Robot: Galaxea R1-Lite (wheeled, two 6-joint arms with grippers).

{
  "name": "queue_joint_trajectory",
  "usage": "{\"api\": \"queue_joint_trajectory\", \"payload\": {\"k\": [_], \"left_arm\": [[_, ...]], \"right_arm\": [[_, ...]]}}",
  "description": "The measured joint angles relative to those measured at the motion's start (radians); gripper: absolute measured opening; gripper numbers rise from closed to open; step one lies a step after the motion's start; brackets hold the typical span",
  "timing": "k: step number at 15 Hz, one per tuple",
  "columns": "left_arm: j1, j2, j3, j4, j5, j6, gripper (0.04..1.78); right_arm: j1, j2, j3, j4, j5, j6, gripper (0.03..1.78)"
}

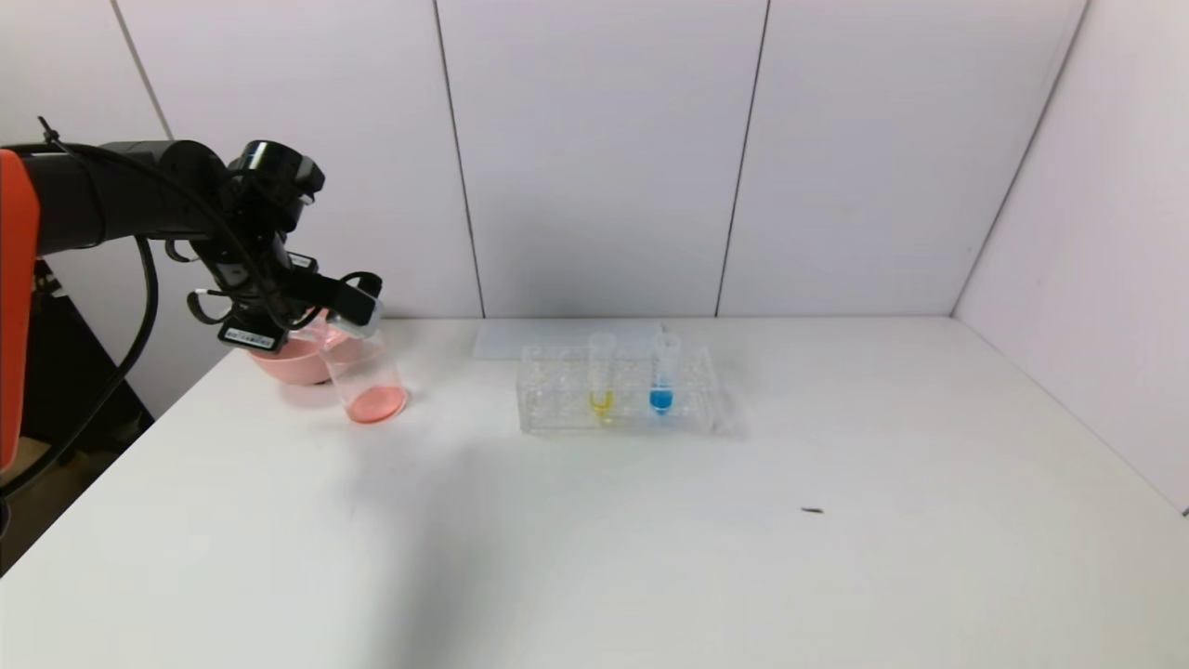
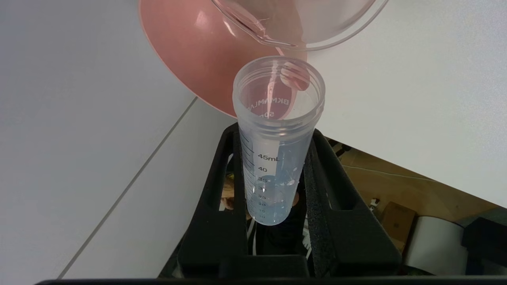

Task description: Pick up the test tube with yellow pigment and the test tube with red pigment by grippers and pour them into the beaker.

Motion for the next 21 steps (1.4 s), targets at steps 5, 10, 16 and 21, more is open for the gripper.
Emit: {"api": "queue_joint_trajectory", "payload": {"k": [5,10,16,21], "left_arm": [[0.000,-0.010,0.000,0.004,-0.007,-0.001,0.44],[0.013,-0.041,0.001,0.020,-0.050,-0.016,0.44],[0.060,-0.077,0.001,0.052,-0.184,-0.117,0.44],[0.100,-0.097,0.001,0.067,-0.331,-0.245,0.44]], "right_arm": [[0.000,0.000,0.000,0.000,0.000,0.000,1.70],[0.000,0.000,0.000,0.000,0.000,0.000,1.70],[0.000,0.000,0.000,0.000,0.000,0.000,1.70],[0.000,0.000,0.000,0.000,0.000,0.000,1.70]]}}
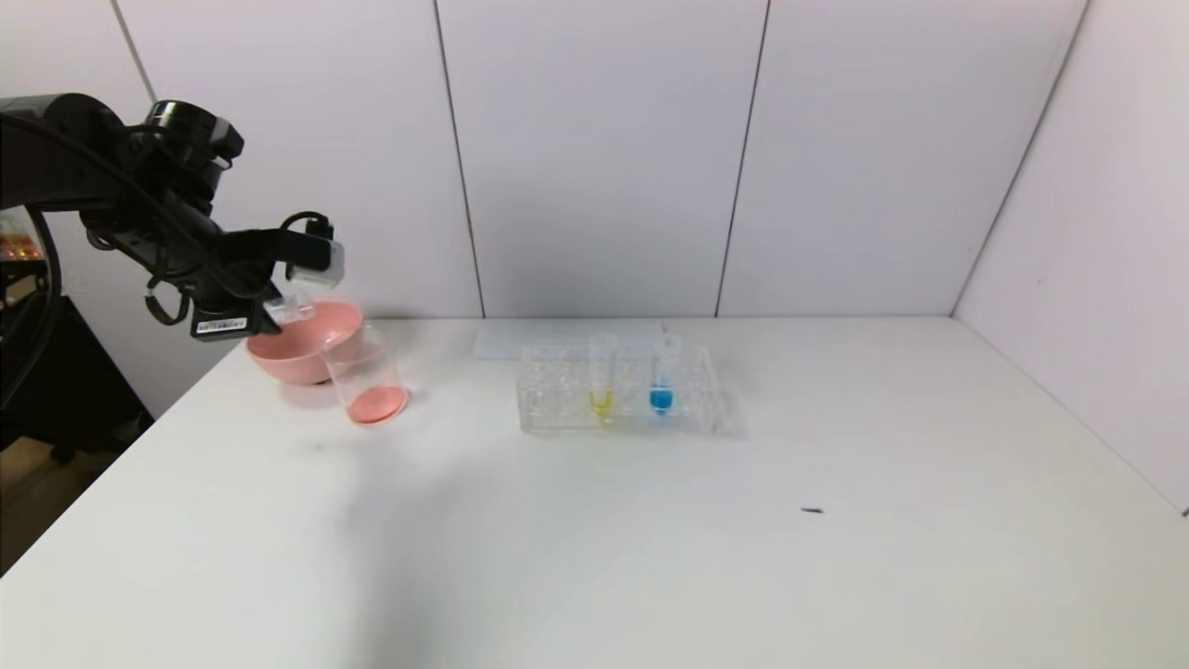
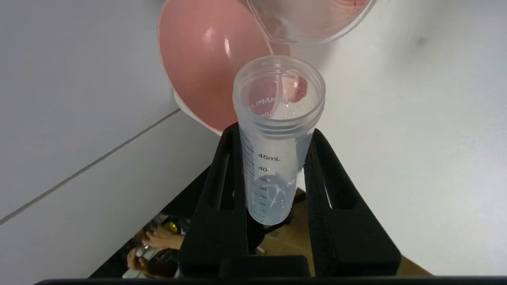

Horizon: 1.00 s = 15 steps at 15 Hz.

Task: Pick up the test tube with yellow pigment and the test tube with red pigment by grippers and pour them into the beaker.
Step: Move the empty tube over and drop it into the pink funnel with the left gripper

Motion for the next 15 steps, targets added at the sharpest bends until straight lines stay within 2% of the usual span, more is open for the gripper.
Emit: {"api": "queue_joint_trajectory", "payload": {"k": [5,15], "left_arm": [[0.037,-0.019,0.005,-0.001,-0.181,-0.172,0.44],[0.065,-0.047,0.036,-0.012,-0.397,-0.449,0.44]], "right_arm": [[0.000,0.000,0.000,0.000,0.000,0.000,1.70],[0.000,0.000,0.000,0.000,0.000,0.000,1.70]]}}
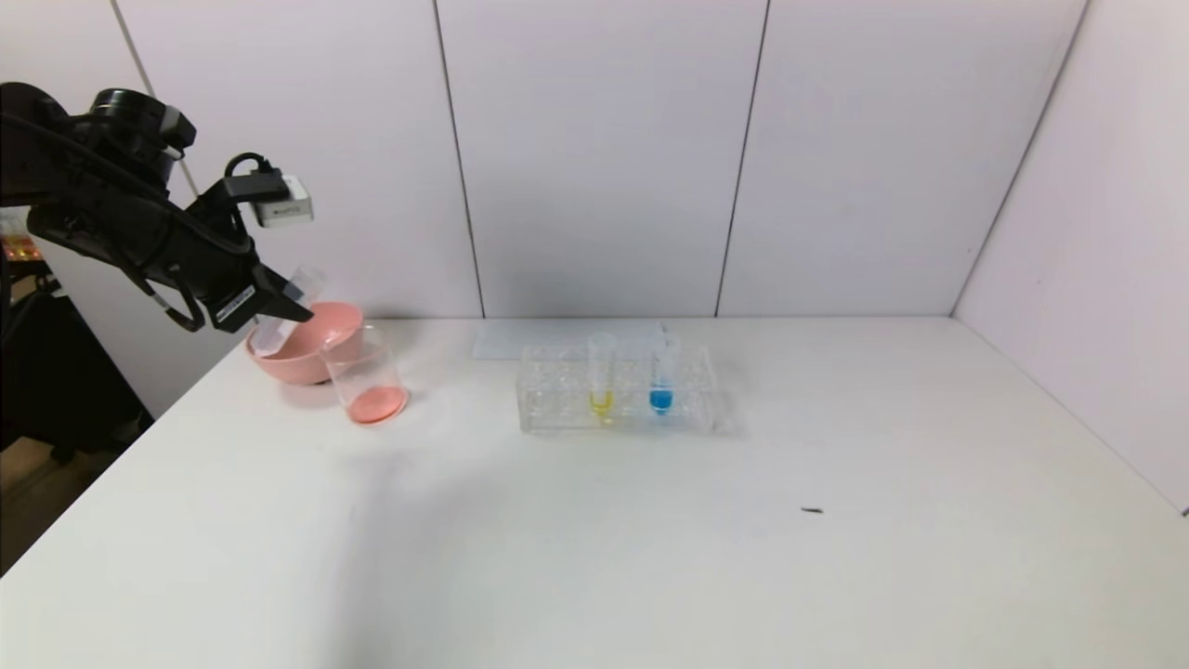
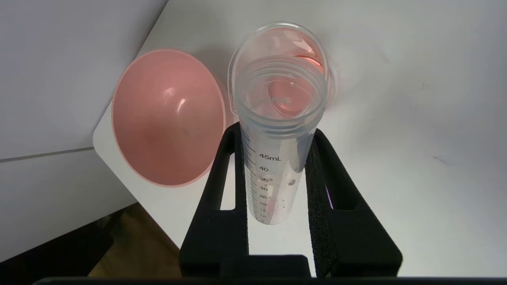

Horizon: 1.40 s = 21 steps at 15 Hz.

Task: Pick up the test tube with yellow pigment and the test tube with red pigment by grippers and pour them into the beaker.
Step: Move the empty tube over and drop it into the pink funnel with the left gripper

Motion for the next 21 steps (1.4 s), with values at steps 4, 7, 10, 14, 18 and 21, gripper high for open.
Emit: {"api": "queue_joint_trajectory", "payload": {"k": [4,7,10,14,18,21], "left_arm": [[0.012,-0.003,0.009,-0.014,-0.066,-0.083,0.44],[0.019,-0.010,0.031,-0.078,-0.089,-0.161,0.44],[0.020,-0.024,0.077,-0.184,-0.091,-0.258,0.44],[0.019,-0.048,0.113,-0.248,-0.091,-0.382,0.44],[0.019,-0.076,0.136,-0.336,-0.085,-0.560,0.44],[0.020,-0.095,0.182,-0.440,-0.068,-0.633,0.44]], "right_arm": [[0.000,0.000,0.000,0.000,0.000,0.000,1.70],[0.000,0.000,0.000,0.000,0.000,0.000,1.70],[0.000,0.000,0.000,0.000,0.000,0.000,1.70],[0.000,0.000,0.000,0.000,0.000,0.000,1.70],[0.000,0.000,0.000,0.000,0.000,0.000,1.70],[0.000,0.000,0.000,0.000,0.000,0.000,1.70]]}}
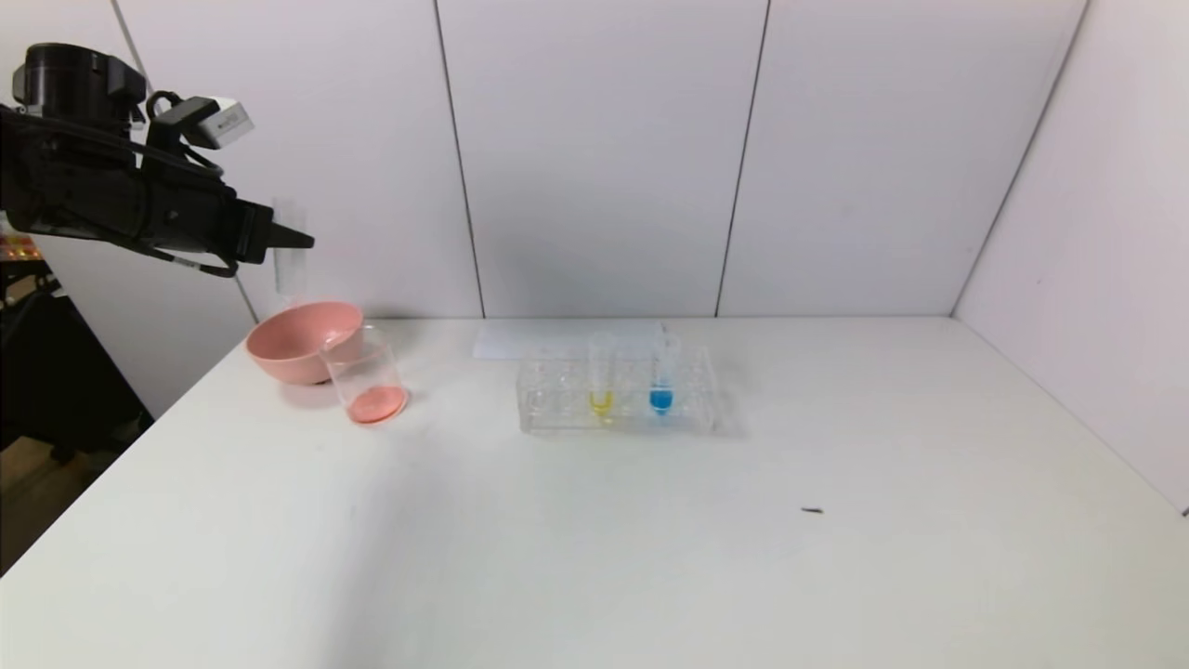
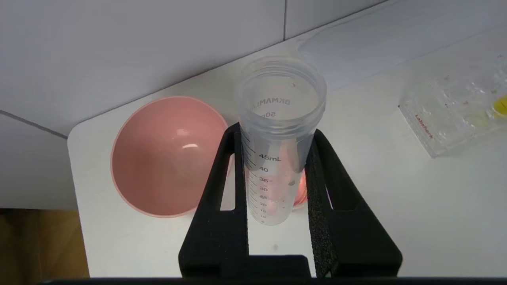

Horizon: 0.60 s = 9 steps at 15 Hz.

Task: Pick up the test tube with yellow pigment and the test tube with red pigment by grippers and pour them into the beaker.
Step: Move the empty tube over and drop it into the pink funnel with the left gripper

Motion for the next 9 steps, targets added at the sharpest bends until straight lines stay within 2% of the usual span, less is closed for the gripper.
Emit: {"api": "queue_joint_trajectory", "payload": {"k": [4,9], "left_arm": [[0.000,-0.014,0.069,-0.144,0.060,-0.080,0.44],[0.001,-0.017,0.137,-0.270,0.151,-0.099,0.44]], "right_arm": [[0.000,0.000,0.000,0.000,0.000,0.000,1.70],[0.000,0.000,0.000,0.000,0.000,0.000,1.70]]}}
